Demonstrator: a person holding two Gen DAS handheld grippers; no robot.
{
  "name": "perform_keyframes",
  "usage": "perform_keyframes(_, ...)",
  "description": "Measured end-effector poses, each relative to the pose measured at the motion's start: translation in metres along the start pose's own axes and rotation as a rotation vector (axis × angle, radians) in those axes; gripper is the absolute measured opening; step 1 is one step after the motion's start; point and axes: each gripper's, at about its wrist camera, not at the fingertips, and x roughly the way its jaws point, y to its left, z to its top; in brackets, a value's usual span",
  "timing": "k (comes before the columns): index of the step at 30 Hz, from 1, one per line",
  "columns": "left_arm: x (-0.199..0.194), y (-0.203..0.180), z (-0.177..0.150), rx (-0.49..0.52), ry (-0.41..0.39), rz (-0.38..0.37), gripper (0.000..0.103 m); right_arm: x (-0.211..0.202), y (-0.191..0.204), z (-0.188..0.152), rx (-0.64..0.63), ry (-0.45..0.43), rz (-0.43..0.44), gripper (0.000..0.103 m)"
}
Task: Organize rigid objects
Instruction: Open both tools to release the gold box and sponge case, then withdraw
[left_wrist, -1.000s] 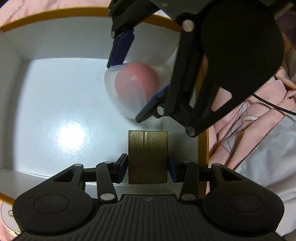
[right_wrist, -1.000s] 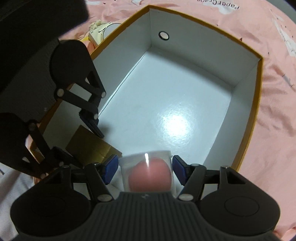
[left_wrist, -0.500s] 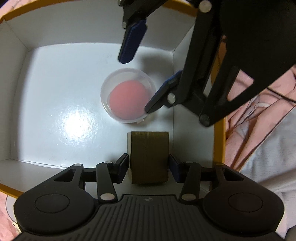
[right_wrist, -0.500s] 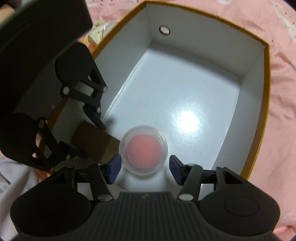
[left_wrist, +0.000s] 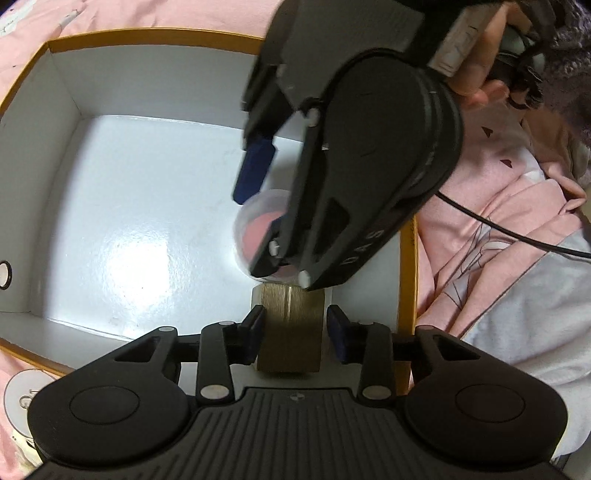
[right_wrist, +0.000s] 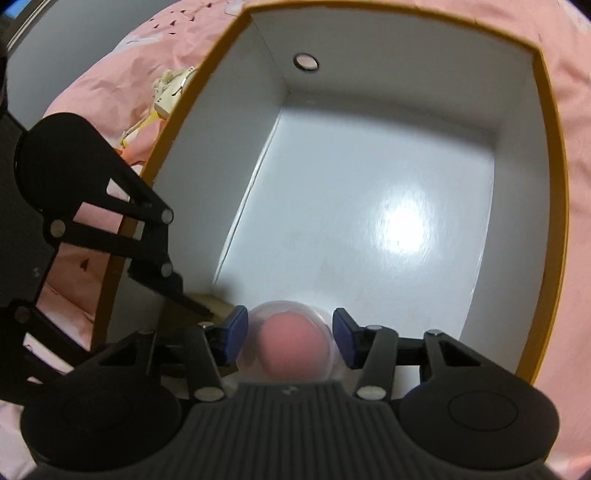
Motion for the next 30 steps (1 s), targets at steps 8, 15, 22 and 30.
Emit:
perform_keyframes(8, -0.005, 0.008, -0.005, -0.054, 0.01, -0.071, 0.045, 0.004, 0.0, -0.014, 0.032, 0.027, 0.037, 0.048)
perform_keyframes(15, 0.003, 0.016, -0.002, -0.115, 0.039, -0.158, 0.046, 0.007, 0.001, -0.019, 0.006, 0.064, 0.061, 0.048)
perform_keyframes(22, 0.002, 0.016, -0.003, -0.153, 0.043, -0.173, 0.046, 0.012, 0.003, -0.019, -0.029, 0.079, 0.073, 0.049)
perform_keyframes(30, -0.013, 0.013, -0.008, -0.133, -0.001, -0.113, 0.048, 0.006, 0.004, -0.018, -0.038, 0.044, 0.035, 0.057)
